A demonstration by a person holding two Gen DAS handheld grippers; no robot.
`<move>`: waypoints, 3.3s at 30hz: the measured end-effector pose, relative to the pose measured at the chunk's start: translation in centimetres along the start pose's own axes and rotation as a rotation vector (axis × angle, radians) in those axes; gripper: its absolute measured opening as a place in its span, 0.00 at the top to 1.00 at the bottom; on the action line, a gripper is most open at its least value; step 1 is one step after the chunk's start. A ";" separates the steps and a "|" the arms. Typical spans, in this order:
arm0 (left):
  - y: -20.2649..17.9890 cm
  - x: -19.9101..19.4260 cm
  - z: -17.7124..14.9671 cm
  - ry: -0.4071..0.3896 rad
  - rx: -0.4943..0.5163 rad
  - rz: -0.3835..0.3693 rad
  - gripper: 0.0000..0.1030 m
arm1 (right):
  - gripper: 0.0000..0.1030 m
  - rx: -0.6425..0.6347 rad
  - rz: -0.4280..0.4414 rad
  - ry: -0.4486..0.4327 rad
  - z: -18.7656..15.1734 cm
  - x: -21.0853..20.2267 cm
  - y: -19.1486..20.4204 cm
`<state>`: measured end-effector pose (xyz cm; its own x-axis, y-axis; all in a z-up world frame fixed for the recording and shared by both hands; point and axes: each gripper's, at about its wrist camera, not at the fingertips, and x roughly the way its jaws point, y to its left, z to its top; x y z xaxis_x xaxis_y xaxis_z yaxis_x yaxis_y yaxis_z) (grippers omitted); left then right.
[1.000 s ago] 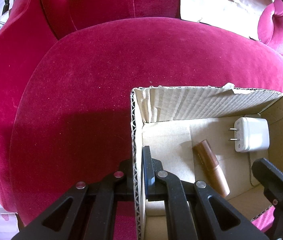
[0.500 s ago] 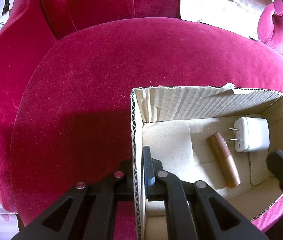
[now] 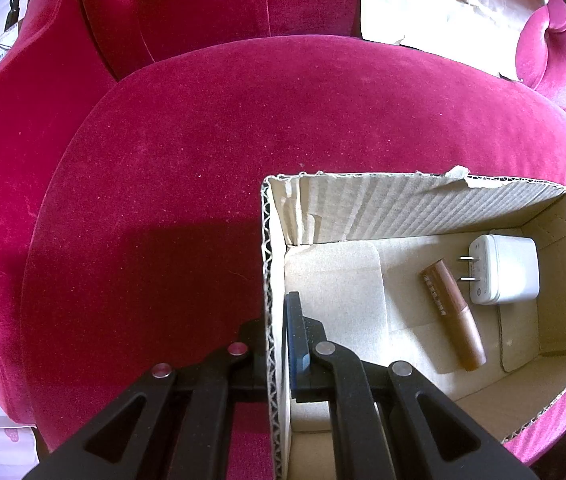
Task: Organize rigid objects
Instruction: 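Move the open right gripper back toward the remaining items, then move the open right gripper over the small white cube charger, then close the right gripper on the small white cube charger, then lift and carry the white cube charger over the box with the right gripper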
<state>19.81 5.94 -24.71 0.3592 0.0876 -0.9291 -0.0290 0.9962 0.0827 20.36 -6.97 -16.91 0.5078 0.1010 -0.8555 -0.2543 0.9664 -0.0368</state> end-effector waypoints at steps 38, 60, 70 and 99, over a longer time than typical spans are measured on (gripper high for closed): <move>-0.2 0.1 0.1 0.000 0.003 0.001 0.96 | 0.00 0.309 -0.237 0.065 -1.2 3.1 -16.4; 0.1 0.1 -0.1 0.001 -0.001 -0.003 0.96 | 0.02 0.341 -0.197 0.104 -2.4 7.7 -18.2; 0.2 0.0 0.0 0.001 -0.001 -0.003 0.96 | 0.64 0.326 -0.164 0.094 -2.1 8.0 -17.3; -0.1 0.0 0.3 0.002 0.002 0.000 0.96 | 0.64 0.280 -0.152 0.101 -0.9 4.0 -14.1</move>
<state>20.05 5.84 -24.61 0.3576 0.0878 -0.9297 -0.0271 0.9961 0.0836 25.22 -20.45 -20.24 0.4350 -0.0596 -0.8984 0.0617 0.9974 -0.0363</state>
